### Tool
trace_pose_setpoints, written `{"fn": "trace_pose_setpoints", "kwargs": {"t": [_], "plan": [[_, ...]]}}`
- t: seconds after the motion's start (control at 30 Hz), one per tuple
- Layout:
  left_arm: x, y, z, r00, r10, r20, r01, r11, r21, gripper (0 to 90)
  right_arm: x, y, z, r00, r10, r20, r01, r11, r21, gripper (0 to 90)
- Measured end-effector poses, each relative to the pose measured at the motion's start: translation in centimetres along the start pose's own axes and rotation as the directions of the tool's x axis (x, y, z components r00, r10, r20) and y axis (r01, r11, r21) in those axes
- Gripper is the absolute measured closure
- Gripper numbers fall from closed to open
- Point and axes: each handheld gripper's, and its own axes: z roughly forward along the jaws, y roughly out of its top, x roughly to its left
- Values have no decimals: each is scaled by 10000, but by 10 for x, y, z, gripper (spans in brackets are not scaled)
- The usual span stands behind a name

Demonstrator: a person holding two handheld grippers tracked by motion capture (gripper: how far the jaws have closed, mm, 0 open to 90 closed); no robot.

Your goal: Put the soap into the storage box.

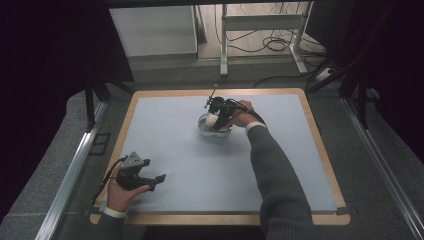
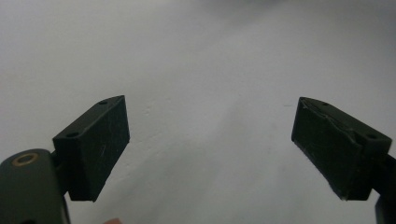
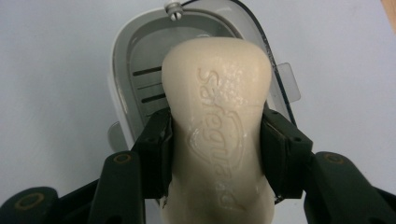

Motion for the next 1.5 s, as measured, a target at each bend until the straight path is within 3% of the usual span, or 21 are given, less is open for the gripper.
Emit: {"fn": "trace_pose_setpoints", "kwargs": {"t": [0.1,0.23,0.37,0.4,0.5,0.53,0.6,0.63,0.7,0.77,0.8,0.9,1.0,1.03,1.07,1.1,1.13,1.4,1.47,1.5], "plan": [[2,-1,0,10000,-71,-32,71,10000,-33,119,0,2,-3,9988,477,-62,-479,9981,-381,457],[2,0,0,10000,-45,16,45,10000,9,119,0,2,-9,9979,647,-13,-646,9950,-759,415],[3,2,3,9999,-113,79,112,9999,46,119,1,-1,-16,9936,1129,75,-1111,9858,-1258,387],[3,2,5,9999,-85,79,84,9999,111,119,2,-4,-22,9888,1488,62,-1460,9766,-1581,385],[4,5,6,10000,-32,47,31,9999,107,119,4,-11,-33,9822,1871,184,-1799,9639,-1964,366],[4,5,6,10000,-32,47,31,9999,107,119,4,-11,-33,9822,1871,184,-1799,9639,-1964,366],[4,4,4,9999,-101,-36,101,9999,41,119,6,-20,-43,9745,2232,239,-2106,9462,-2457,361],[4,4,4,9999,-101,-36,101,9999,41,119,6,-20,-43,9745,2232,239,-2106,9462,-2457,361],[6,2,0,9998,-154,-142,154,9999,4,119,11,-30,-50,9695,2445,183,-2297,9317,-2815,348],[6,2,-1,9997,-176,-161,176,9998,-17,119,12,-34,-52,9679,2507,176,-2349,9273,-2916,342],[7,1,-3,9995,-229,-195,228,9997,-70,120,17,-42,-54,9607,2773,151,-2589,9141,-3120,338],[8,-1,-4,9994,-259,-237,257,9996,-87,119,22,-51,-55,9555,2940,225,-2714,9068,-3225,331],[8,-2,-7,9994,-267,-227,264,9995,-149,120,33,-72,-55,9441,3290,206,-3013,8867,-3506,327],[8,-2,-7,9994,-267,-227,264,9995,-149,120,33,-72,-55,9441,3290,206,-3013,8867,-3506,327],[8,-2,-7,9995,-261,-194,258,9995,-156,120,39,-83,-56,9359,3518,156,-3215,8716,-3701,324],[8,-2,-7,9995,-261,-194,258,9995,-156,120,39,-83,-56,9359,3518,156,-3215,8716,-3701,324],[7,-2,-7,9995,-242,-191,240,9997,-111,120,44,-96,-56,9297,3683,94,-3354,8565,-3924,318],[5,-3,-5,9995,-237,-216,236,9997,-39,119,65,-143,-58,9096,4138,374,-3565,8237,-4409,298],[5,-3,-6,9994,-231,-247,230,9997,-38,119,72,-157,-59,8983,4370,451,-3702,8083,-4578,297],[5,-3,-6,9994,-231,-247,230,9997,-38,119,72,-157,-59,8983,4370,451,-3702,8083,-4578,297]]}}
